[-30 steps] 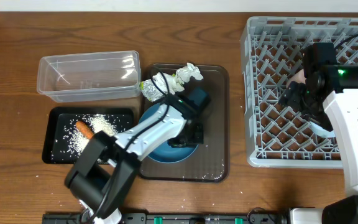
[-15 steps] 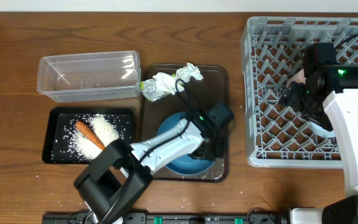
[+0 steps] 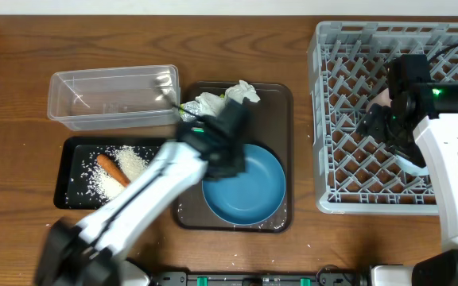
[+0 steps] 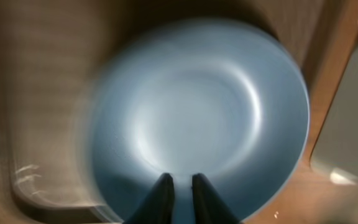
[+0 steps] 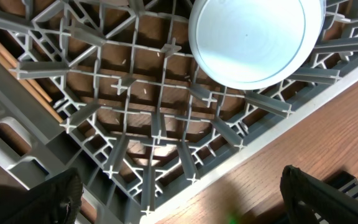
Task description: Sort waste into correct bins and load items into the dishwasher rack
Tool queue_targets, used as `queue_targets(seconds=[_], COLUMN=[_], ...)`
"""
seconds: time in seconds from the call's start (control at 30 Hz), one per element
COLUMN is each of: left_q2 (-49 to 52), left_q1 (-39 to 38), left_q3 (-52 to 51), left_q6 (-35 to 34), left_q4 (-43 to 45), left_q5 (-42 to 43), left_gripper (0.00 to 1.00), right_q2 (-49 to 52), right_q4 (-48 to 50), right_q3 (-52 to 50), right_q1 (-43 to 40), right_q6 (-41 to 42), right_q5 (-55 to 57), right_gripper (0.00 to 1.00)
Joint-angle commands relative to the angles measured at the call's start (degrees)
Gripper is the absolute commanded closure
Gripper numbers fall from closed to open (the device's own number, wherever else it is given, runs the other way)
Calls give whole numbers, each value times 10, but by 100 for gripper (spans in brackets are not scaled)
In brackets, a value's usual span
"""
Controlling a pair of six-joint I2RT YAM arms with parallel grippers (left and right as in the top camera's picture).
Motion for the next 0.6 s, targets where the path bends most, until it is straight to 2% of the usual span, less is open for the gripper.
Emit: queue_targets(seconds=[0.0, 0.07, 0.13, 0.2, 0.37, 0.57], left_q2=[-78, -113, -140, -160, -171, -170], left_q1=[79, 133, 193, 258, 377, 435], left_q3=[16, 16, 16, 16, 16, 15], left_q6=[1, 1, 1, 1, 1, 1], left_q4=[-32, -54, -75, -94, -143, -151], left_q5=[-75, -100, -119, -125, -124, -124], left_gripper=[57, 38, 25, 17, 12, 8], right_q2=[-2, -2, -2, -2, -2, -2], right_q4=[0, 0, 0, 0, 0, 0], right_q3=[7, 7, 7, 7, 7, 7], right_q1=[-3, -3, -3, -3, -3, -3], right_q6=[-3, -3, -3, -3, -3, -3], right_q5=[6, 6, 6, 6, 6, 6], right_gripper=[1, 1, 1, 1, 1, 1])
